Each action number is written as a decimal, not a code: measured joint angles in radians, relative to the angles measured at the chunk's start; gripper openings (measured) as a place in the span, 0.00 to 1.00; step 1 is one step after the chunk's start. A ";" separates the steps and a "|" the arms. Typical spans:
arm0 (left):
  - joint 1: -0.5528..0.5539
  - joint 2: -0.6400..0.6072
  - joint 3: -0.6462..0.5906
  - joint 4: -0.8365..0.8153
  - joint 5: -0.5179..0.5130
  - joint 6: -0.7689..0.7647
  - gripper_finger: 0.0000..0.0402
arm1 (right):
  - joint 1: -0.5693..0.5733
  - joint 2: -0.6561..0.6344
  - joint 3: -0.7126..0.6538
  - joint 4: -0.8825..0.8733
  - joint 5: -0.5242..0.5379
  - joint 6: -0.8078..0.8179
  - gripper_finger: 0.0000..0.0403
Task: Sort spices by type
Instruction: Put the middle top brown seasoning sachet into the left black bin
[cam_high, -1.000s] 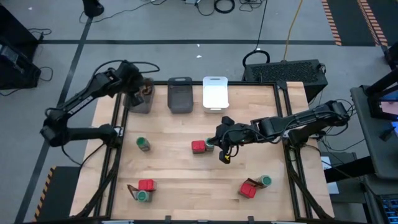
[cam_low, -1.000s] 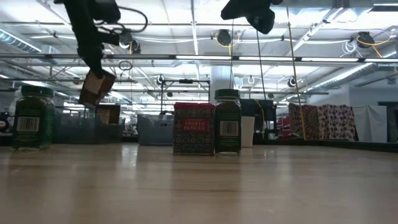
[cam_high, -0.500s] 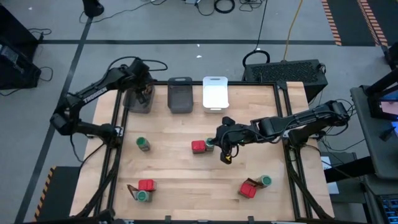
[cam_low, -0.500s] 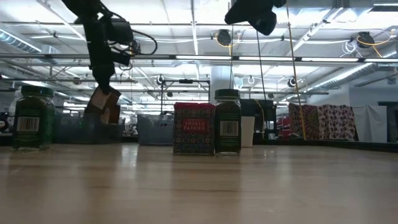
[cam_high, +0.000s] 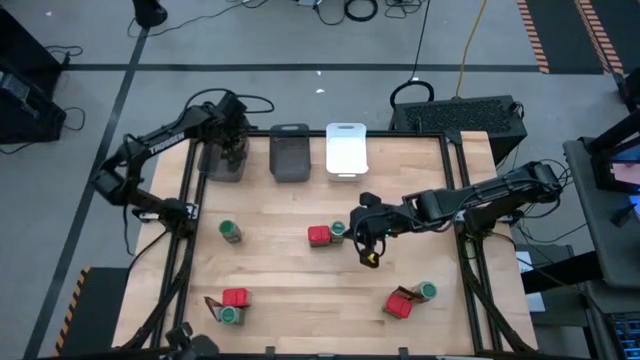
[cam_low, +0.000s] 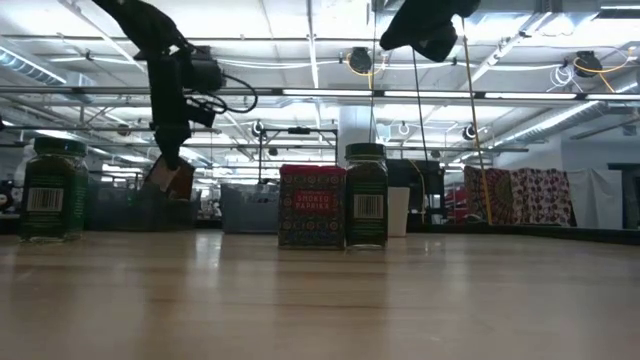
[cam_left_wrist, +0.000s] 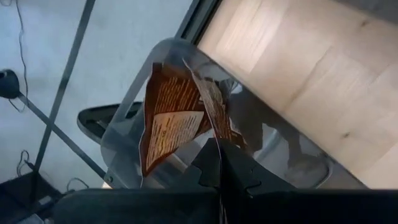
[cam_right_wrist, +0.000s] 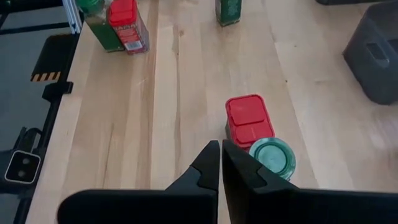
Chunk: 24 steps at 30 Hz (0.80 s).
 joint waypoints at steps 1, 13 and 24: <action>0.004 0.002 0.000 0.001 0.006 0.000 0.00 | 0.001 0.000 0.000 -0.002 0.000 0.000 0.00; 0.065 0.005 -0.057 0.043 0.129 -0.001 0.00 | 0.004 0.000 0.000 -0.008 -0.024 0.010 0.00; 0.072 -0.008 -0.066 0.150 0.198 0.026 0.00 | 0.012 0.000 0.000 -0.010 -0.024 0.023 0.00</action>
